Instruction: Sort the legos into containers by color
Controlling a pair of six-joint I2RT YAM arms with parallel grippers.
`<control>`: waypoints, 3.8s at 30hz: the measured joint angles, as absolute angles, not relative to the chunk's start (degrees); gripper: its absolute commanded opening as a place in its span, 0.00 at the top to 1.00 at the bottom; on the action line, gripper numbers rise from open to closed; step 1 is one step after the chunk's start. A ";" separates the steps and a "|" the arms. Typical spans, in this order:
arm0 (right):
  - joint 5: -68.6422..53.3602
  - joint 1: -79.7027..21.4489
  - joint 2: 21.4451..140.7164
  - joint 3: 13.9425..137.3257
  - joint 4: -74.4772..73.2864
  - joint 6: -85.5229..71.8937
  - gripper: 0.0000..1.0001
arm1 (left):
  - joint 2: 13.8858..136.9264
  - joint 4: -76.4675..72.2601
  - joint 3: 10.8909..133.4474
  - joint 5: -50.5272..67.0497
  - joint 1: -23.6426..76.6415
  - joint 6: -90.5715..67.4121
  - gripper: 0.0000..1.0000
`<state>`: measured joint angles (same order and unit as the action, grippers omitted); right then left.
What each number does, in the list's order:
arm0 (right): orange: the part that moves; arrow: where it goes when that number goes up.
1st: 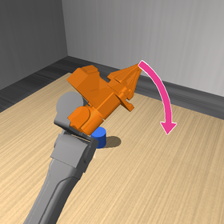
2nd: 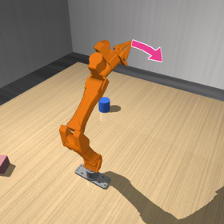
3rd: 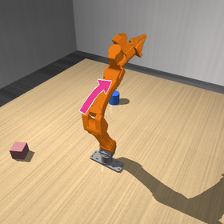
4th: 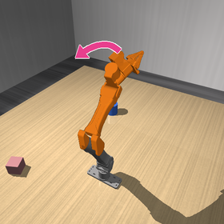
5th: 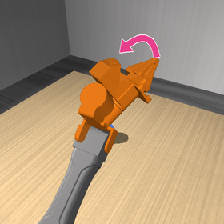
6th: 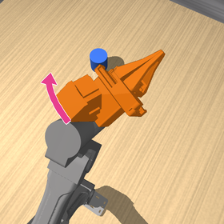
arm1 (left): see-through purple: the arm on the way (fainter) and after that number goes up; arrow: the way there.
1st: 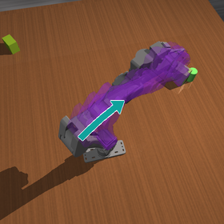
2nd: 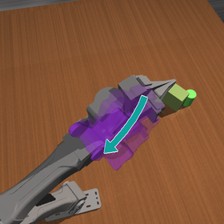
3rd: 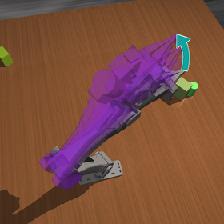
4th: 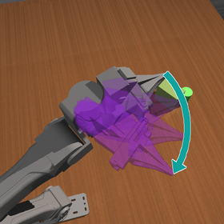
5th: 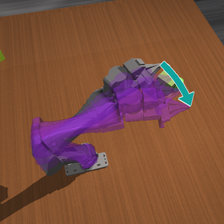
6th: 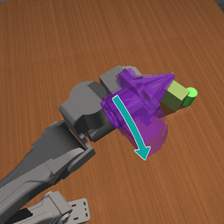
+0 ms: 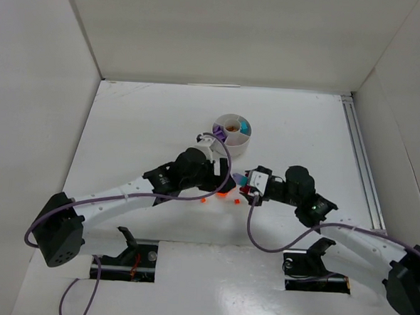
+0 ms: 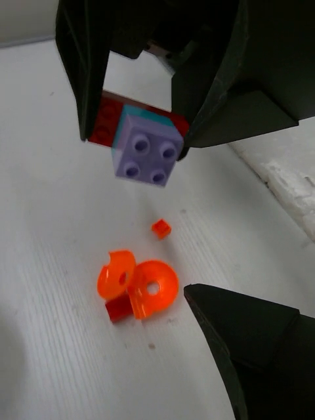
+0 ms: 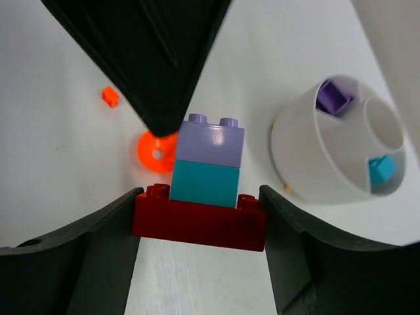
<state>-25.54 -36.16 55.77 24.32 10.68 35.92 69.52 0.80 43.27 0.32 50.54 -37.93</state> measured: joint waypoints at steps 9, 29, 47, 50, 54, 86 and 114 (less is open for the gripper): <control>-32.32 -40.99 50.06 24.32 9.41 42.98 0.57 | 66.85 -10.79 42.65 17.12 50.74 -32.75 0.43; -38.59 -41.69 42.35 24.45 7.94 46.35 0.62 | 62.74 -18.26 38.26 30.04 50.17 -29.39 0.57; -31.09 -41.52 40.45 24.91 6.52 46.54 0.67 | 56.95 -16.78 36.47 29.82 46.68 -29.91 0.87; -29.87 -40.64 40.16 24.91 6.31 46.26 0.67 | 55.77 -15.77 36.45 29.43 45.21 -29.74 0.87; -28.75 -39.38 41.01 24.91 6.11 46.04 0.67 | 55.46 -15.11 36.45 29.21 43.16 -29.56 0.90; -21.45 -27.77 73.65 52.29 3.01 45.69 0.60 | 66.43 1.85 43.55 7.14 36.99 -31.09 0.91; -20.78 -27.77 85.91 60.20 2.92 45.21 0.60 | 74.02 6.92 44.84 -2.72 36.88 -35.07 0.92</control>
<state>-20.78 -27.77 85.91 60.20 2.92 45.21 74.02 6.92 44.84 -2.72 36.88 -35.07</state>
